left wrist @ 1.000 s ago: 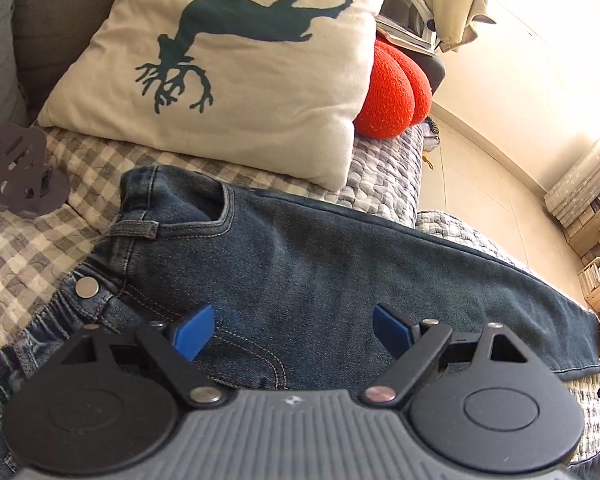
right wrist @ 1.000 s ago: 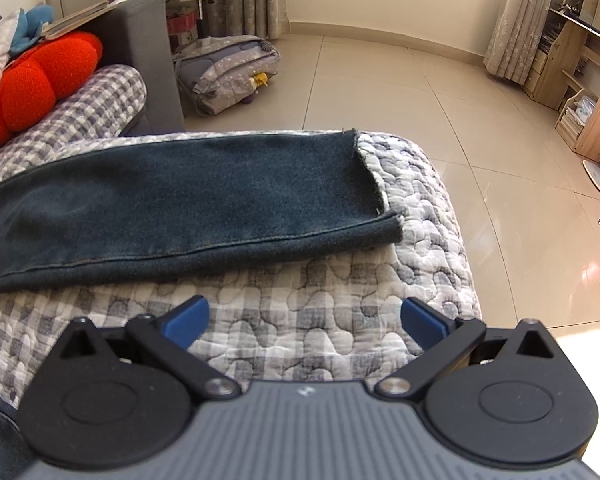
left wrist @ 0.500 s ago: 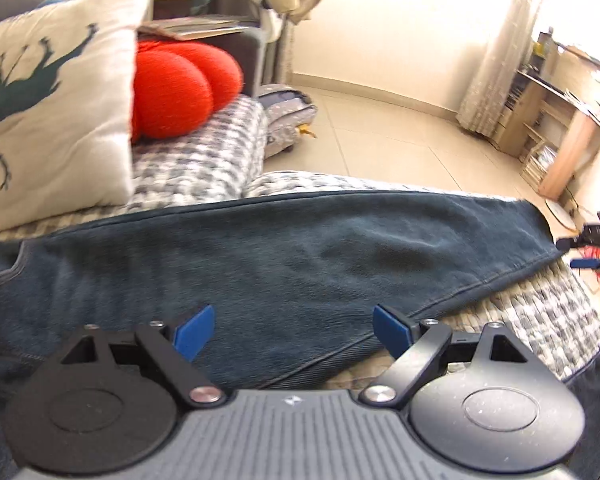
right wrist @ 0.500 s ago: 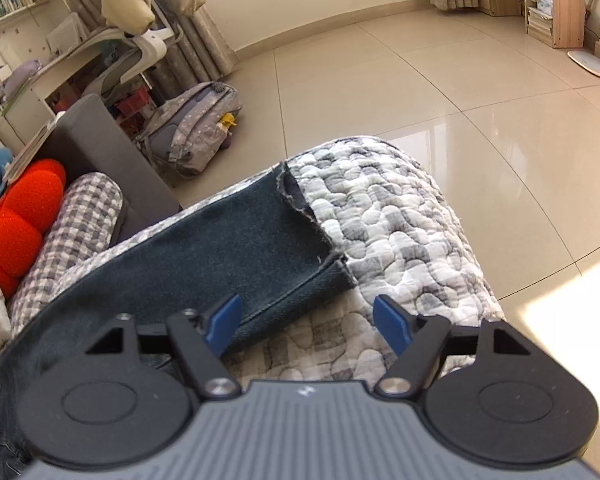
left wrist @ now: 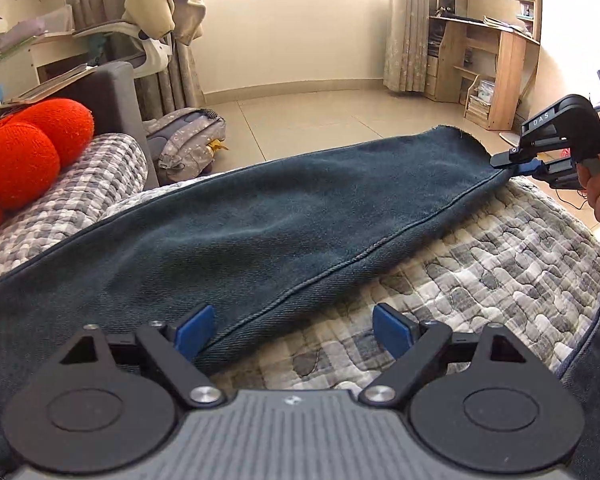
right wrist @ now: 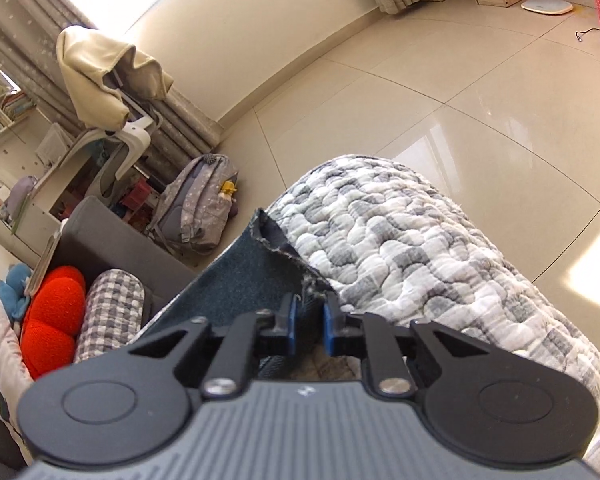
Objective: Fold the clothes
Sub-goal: 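Grasp the jeans leg hem with the right gripper and lift it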
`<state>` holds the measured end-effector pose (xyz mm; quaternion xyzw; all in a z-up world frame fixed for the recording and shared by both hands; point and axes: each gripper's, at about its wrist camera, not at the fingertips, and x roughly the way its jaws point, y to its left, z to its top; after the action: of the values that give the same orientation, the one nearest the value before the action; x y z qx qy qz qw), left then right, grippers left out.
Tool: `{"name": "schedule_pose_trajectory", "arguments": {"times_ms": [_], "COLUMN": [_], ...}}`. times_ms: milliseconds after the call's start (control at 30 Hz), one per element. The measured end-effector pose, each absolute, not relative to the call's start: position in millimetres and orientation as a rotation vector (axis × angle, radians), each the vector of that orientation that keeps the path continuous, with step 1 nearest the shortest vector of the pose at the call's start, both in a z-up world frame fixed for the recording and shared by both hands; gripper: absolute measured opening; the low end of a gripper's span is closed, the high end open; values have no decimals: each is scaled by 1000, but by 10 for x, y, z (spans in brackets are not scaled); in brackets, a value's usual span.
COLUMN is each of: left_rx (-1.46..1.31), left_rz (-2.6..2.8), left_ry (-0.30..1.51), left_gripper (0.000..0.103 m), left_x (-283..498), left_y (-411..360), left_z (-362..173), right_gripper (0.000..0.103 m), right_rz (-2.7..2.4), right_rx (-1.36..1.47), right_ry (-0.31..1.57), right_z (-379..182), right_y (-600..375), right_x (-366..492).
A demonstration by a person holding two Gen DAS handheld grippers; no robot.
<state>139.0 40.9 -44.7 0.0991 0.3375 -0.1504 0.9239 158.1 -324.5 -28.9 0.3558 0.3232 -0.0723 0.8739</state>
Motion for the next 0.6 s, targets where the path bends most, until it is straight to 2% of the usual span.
{"name": "schedule_pose_trajectory", "arguments": {"times_ms": [133,233,367,400,500,600], "left_rx": [192,175,165,156,138,171], "left_rz": [-301,-294,-309,-319,-345,-343], "left_ry": [670,668,649,642,633,622], "left_gripper": [85,78,56,41,18,14], "left_x": [1466,1532,1585,1592,1594,1556], "left_y": [377,380,346,341,307,223], "left_z": [-459,-451,-438,-427,-386,-339], "right_gripper": [7,7,6,6,6,6], "right_rz": [-120,-101,-78,-79,-89,-88], "right_rx": [762,783,765,753,744,739], "right_ry": [657,637,618,618,628,635], "right_z": [-196,-84,46,59,43,36], "right_y": [-3292,-3311,-3290,-3281,-3270,-3290], "right_x": [1551,1527,1529,1537,1557,1538]}}
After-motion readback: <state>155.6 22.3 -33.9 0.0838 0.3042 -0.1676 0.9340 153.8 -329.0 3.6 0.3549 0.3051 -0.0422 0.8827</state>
